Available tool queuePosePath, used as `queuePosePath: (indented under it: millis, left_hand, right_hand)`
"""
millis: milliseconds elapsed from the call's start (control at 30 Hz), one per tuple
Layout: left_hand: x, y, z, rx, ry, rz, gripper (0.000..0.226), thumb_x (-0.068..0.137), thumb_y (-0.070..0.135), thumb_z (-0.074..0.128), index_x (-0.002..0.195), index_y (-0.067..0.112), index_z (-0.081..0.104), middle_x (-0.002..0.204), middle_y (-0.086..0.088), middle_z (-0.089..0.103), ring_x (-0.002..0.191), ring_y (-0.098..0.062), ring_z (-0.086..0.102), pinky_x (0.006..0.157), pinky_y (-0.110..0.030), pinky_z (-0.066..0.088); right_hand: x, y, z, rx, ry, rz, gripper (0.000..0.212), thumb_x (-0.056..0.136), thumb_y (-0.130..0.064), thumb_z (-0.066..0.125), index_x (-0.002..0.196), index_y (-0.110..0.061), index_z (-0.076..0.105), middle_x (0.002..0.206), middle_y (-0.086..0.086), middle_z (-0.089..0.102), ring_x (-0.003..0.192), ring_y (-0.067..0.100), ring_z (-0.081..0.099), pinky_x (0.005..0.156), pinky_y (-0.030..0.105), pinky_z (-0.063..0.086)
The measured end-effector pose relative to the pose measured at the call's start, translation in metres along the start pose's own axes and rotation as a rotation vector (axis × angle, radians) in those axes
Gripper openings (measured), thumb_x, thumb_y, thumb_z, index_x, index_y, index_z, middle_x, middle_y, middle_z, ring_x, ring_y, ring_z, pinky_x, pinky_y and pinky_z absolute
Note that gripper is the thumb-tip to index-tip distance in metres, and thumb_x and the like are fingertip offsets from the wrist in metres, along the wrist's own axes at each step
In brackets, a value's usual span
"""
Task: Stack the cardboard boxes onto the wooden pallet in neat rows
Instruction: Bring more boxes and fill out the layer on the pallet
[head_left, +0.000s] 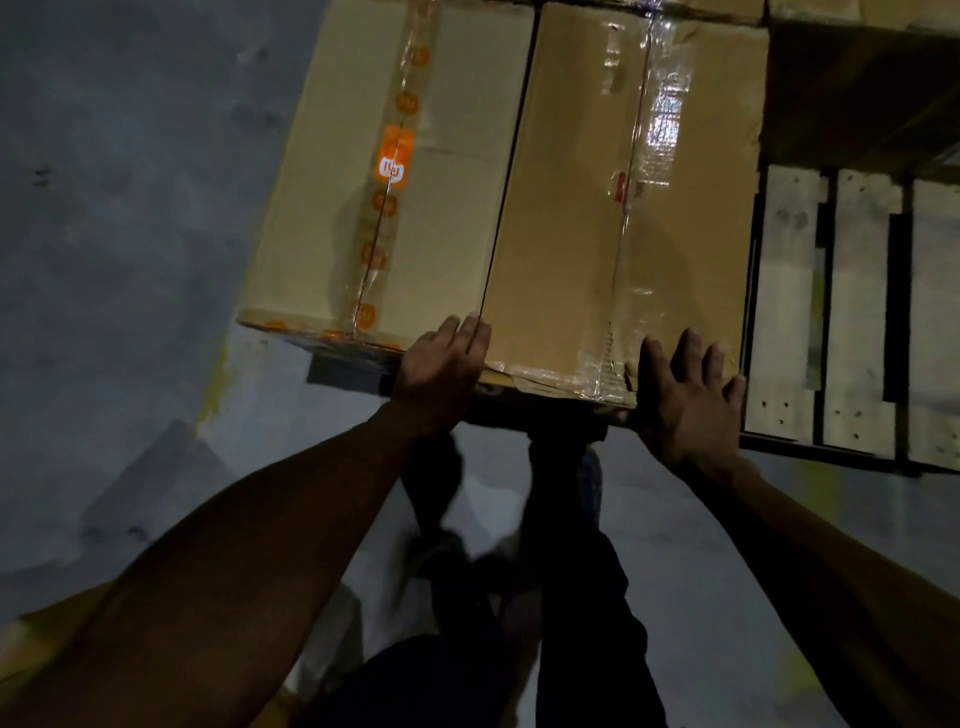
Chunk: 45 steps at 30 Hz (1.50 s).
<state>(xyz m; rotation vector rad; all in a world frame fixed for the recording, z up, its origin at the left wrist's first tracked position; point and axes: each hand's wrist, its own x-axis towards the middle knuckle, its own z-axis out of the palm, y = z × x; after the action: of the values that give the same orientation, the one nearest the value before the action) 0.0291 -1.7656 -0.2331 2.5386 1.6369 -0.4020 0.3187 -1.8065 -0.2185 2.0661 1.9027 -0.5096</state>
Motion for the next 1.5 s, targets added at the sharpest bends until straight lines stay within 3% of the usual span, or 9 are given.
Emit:
queuePosePath:
  millis: [167, 367, 567, 700, 833, 1000, 1167, 1333, 1500]
  left_hand:
    - [-0.001, 0.001, 0.008, 0.104, 0.141, 0.040, 0.057, 0.075, 0.033, 0.081, 0.123, 0.004, 0.066, 0.123, -0.014, 0.069, 0.108, -0.028, 0.068, 0.070, -0.032, 0.056]
    - [-0.002, 0.003, 0.001, 0.139, 0.282, 0.133, 0.060, 0.061, 0.044, 0.090, 0.108, 0.009, 0.077, 0.115, -0.008, 0.074, 0.095, -0.022, 0.074, 0.060, -0.027, 0.055]
    - [0.001, 0.009, 0.001, 0.139, 0.173, 0.059, 0.064, 0.056, 0.051, 0.090, 0.106, 0.012, 0.078, 0.112, -0.005, 0.075, 0.094, -0.019, 0.074, 0.055, -0.026, 0.051]
    - [0.003, 0.005, 0.004, 0.101, 0.061, -0.019, 0.072, 0.067, 0.045, 0.086, 0.125, 0.008, 0.066, 0.128, -0.011, 0.067, 0.111, -0.025, 0.068, 0.067, -0.030, 0.056]
    - [-0.001, 0.002, -0.005, -0.094, -0.055, -0.055, 0.074, 0.094, 0.032, 0.059, 0.154, 0.005, 0.025, 0.159, -0.015, 0.030, 0.144, -0.033, 0.032, 0.108, -0.044, 0.041]
    - [-0.057, -0.005, -0.042, -0.297, -0.055, -0.152, 0.058, 0.075, 0.029, 0.058, 0.121, -0.006, 0.063, 0.121, -0.027, 0.064, 0.110, -0.046, 0.061, 0.088, -0.051, 0.054]
    - [-0.140, -0.034, -0.111, -0.391, 0.071, -0.216, 0.044, 0.082, 0.026, 0.050, 0.107, -0.005, 0.068, 0.107, -0.023, 0.069, 0.097, -0.039, 0.066, 0.085, -0.043, 0.055]
    - [-0.224, -0.066, -0.191, -0.493, -0.011, -0.441, 0.048, 0.099, 0.033, 0.050, 0.138, 0.005, 0.051, 0.139, -0.015, 0.055, 0.132, -0.031, 0.047, 0.109, -0.038, 0.038]
    - [-0.285, -0.105, -0.238, -0.617, 0.028, -0.572, 0.047, 0.102, 0.033, 0.048, 0.141, 0.007, 0.049, 0.141, -0.014, 0.055, 0.130, -0.032, 0.049, 0.106, -0.039, 0.040]
  right_hand:
    - [0.002, 0.002, 0.000, -0.012, 0.021, -0.016, 0.091, 0.086, -0.060, 0.065, 0.154, -0.029, 0.013, 0.164, 0.021, 0.002, 0.148, 0.051, 0.005, 0.112, 0.071, 0.018]
    - [0.003, 0.002, -0.001, 0.006, 0.002, -0.019, 0.091, 0.089, -0.059, 0.061, 0.157, -0.027, 0.010, 0.165, 0.022, -0.001, 0.149, 0.051, 0.001, 0.113, 0.071, 0.014]
    - [0.006, 0.001, -0.001, 0.003, -0.006, -0.023, 0.091, 0.086, -0.062, 0.062, 0.155, -0.027, 0.014, 0.163, 0.022, 0.002, 0.148, 0.052, 0.004, 0.111, 0.073, 0.018]
    - [0.006, -0.002, -0.002, 0.028, -0.007, -0.012, 0.079, 0.093, -0.054, 0.058, 0.153, -0.027, 0.015, 0.163, 0.022, 0.003, 0.147, 0.052, 0.005, 0.110, 0.072, 0.018]
    - [0.003, -0.016, -0.017, 0.056, -0.097, 0.032, 0.076, 0.090, -0.053, 0.062, 0.147, -0.023, 0.022, 0.160, 0.024, 0.011, 0.145, 0.048, 0.017, 0.113, 0.063, 0.023]
    - [-0.041, -0.073, -0.053, 0.216, -0.154, 0.006, 0.052, 0.093, -0.051, 0.053, 0.136, -0.023, 0.047, 0.143, 0.012, 0.045, 0.131, 0.034, 0.042, 0.108, 0.050, 0.036]
    - [-0.121, -0.145, -0.110, 0.334, -0.119, -0.032, 0.051, 0.094, -0.052, 0.053, 0.128, -0.014, 0.055, 0.126, 0.013, 0.059, 0.115, 0.034, 0.056, 0.095, 0.045, 0.049]
    - [-0.178, -0.201, -0.180, 0.378, -0.074, -0.138, 0.055, 0.096, -0.051, 0.051, 0.135, -0.012, 0.053, 0.128, 0.016, 0.061, 0.116, 0.035, 0.057, 0.096, 0.046, 0.049]
    - [-0.201, -0.246, -0.243, 0.321, -0.048, -0.252, 0.055, 0.100, -0.045, 0.050, 0.141, -0.009, 0.050, 0.136, 0.020, 0.057, 0.123, 0.037, 0.053, 0.099, 0.042, 0.045]
